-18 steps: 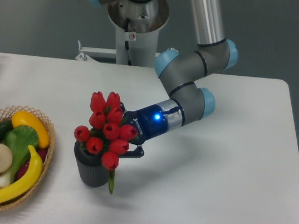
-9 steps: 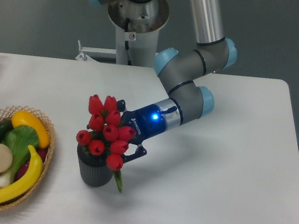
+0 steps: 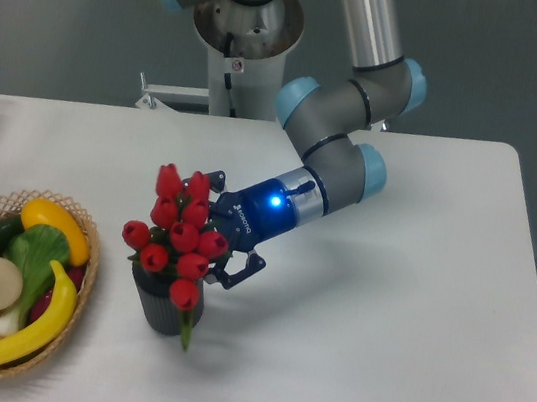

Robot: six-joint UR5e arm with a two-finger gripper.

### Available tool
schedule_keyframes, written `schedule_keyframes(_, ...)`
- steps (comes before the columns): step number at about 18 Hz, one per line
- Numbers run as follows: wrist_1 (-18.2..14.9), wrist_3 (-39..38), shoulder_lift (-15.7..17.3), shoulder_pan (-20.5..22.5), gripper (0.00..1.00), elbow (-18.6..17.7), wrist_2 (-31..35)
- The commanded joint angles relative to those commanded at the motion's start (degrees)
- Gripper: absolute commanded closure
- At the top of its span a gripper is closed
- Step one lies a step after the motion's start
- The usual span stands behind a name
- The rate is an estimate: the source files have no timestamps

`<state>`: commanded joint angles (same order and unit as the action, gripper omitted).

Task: Insert the flowers into the vase
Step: 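Open the gripper to release the tulips in the vase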

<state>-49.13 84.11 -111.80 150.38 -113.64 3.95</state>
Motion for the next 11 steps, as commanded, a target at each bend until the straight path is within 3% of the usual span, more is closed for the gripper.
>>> schedule_keyframes(6,0.0,-0.7,4.3,3.1,0.00,-2.1,9.0)
schedule_keyframes(11,0.0,-0.4,6.5,7.3,0.00,-2.0,9.6)
